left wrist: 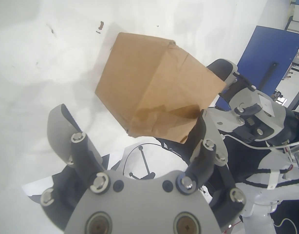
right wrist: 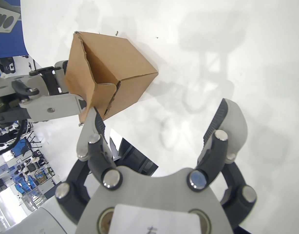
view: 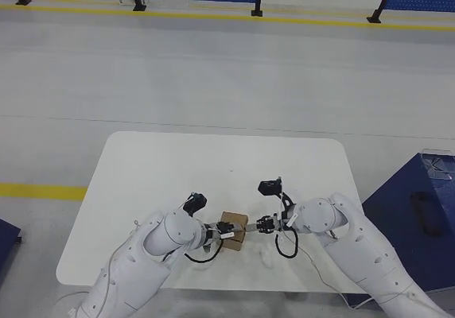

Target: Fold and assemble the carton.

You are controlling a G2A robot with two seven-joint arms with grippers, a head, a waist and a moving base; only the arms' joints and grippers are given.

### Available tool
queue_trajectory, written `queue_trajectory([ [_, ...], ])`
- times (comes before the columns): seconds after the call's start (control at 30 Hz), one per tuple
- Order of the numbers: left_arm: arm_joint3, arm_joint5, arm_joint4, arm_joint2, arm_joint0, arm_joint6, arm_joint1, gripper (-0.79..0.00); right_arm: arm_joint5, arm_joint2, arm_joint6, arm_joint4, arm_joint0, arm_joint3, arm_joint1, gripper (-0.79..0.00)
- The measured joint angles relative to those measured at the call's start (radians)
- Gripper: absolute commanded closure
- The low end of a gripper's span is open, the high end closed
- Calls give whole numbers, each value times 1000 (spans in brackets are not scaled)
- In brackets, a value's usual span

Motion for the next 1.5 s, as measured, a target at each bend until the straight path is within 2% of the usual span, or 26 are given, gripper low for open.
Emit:
queue_trajectory([
  [0.6,9,6,6,10,-3,-4,1,-785,1,-18,-18,-13,10,32,-15,-785],
  [1.13,-42,14,-4,-59,31,21,19,-785,-31,-10,-31,16,0,30,-23,-785],
  [1.5,-17,17,-35,-54,32,5,18,-785,-47,-28,-93,34,22,75,-42,-785],
])
